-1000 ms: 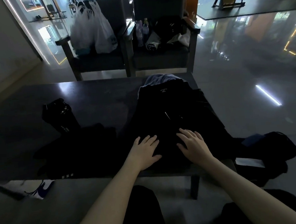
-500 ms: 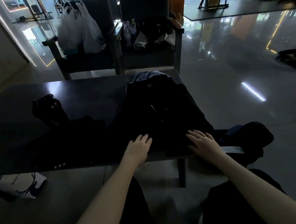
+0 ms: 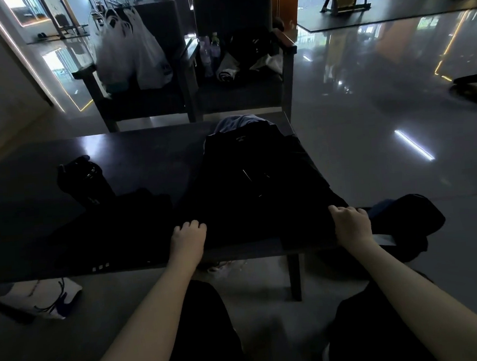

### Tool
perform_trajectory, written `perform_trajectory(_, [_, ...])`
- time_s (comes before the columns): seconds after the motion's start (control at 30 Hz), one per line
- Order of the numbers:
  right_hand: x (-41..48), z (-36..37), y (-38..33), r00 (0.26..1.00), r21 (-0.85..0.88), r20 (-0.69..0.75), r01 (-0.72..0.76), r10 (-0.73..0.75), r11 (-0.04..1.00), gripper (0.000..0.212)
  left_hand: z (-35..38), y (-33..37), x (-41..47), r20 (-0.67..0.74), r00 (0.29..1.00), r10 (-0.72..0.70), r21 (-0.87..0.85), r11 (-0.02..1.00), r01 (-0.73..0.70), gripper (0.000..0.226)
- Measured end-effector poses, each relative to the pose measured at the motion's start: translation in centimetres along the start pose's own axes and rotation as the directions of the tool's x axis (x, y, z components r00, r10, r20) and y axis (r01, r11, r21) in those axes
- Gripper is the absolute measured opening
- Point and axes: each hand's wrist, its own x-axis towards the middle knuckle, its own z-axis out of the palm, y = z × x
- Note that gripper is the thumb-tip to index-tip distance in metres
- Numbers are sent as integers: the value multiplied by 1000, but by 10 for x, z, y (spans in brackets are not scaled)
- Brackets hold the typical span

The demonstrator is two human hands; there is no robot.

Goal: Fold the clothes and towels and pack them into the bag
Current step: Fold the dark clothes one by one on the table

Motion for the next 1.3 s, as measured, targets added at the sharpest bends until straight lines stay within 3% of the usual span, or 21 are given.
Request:
perform_trajectory(0.1, [-6,-6,7,999,25,20,-28,28,999,12,-5,-8,0,16,1000,1,40,999,-1,37])
perform_trajectory(0.23, [-12,-9,16,999,32,-25,-40,41,999,31,-17,-12,0,73,997,-21,57,998,16,37])
perform_trajectory(0.37, [-15,-20,24,998,7,0,-63,63,998,21,-24,-14,-6,124,991,-59,-17,998,61,41])
perform_trajectory(0.43, [-16,-16,30,998,58,-39,-50,53,997,25,-25,-15,-9,136,989,-53,-48,997,60,41])
perform_trajectory(0.53, [-18,-19,32,994,201,-79,-59,76,978,11,-29,-17,-14,137,990,-41,-94,994,54,39])
perform_trajectory(0.63, [-23,-27,31,980,381,-102,-117,168,917,17,-37,-18,-19,131,990,-51,-135,988,68,38])
perform_trajectory(0.77, [-28,-35,27,974,491,-149,-76,170,868,16,-43,-22,-21,95,992,-89,-249,962,110,35])
perform_trajectory(1.03, [-11,-47,30,979,297,-176,-49,105,954,16,-59,-33,0,33,980,-199,-398,896,195,43])
perform_trajectory(1.3, [48,-59,33,951,138,-258,-138,171,981,13,-71,-46,50,-51,956,-288,-421,874,241,15])
